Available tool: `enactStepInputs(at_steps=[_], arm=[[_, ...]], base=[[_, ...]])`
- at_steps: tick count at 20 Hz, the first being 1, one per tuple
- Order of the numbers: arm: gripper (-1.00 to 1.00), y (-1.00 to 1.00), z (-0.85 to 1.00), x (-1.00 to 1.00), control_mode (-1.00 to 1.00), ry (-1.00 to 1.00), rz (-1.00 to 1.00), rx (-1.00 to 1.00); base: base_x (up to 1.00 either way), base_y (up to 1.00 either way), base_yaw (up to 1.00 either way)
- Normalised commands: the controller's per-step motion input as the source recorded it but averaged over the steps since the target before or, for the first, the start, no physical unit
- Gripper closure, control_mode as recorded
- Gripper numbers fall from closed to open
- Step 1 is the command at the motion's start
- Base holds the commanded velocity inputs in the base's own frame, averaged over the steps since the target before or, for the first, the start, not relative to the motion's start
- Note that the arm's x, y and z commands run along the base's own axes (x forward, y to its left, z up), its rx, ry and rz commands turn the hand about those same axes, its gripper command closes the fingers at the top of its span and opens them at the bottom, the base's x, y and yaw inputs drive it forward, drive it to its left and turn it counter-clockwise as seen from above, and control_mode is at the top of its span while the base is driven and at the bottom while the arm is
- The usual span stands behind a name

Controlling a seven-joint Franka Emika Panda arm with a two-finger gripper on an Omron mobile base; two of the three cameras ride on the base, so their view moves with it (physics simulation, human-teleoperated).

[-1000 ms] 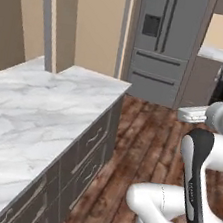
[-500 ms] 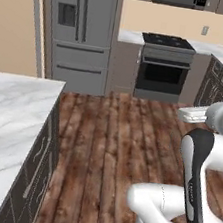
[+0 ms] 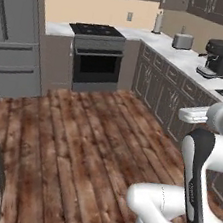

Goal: Open the cabinet directly in front. Then move the liquor and the cup to the dining counter with the candle on it.

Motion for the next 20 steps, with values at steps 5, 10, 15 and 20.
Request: enactStepInputs(at_steps=[5, 10, 15, 20], arm=[[-1.0, 0.0, 0.0, 0.0, 1.0, 0.0, 0.0, 0.0], [-1.0, 0.0, 0.0, 0.0, 1.0, 0.0, 0.0, 0.0], [-1.0, 0.0, 0.0, 0.0, 1.0, 0.0, 0.0, 0.0], [-1.0, 0.0, 0.0, 0.0, 1.0, 0.0, 0.0, 0.0]], base=[[0.51, 0.01, -0.46], [0.81, 0.18, -0.34], [0.95, 0.4, -0.22], [1.0, 0.59, -0.16]])
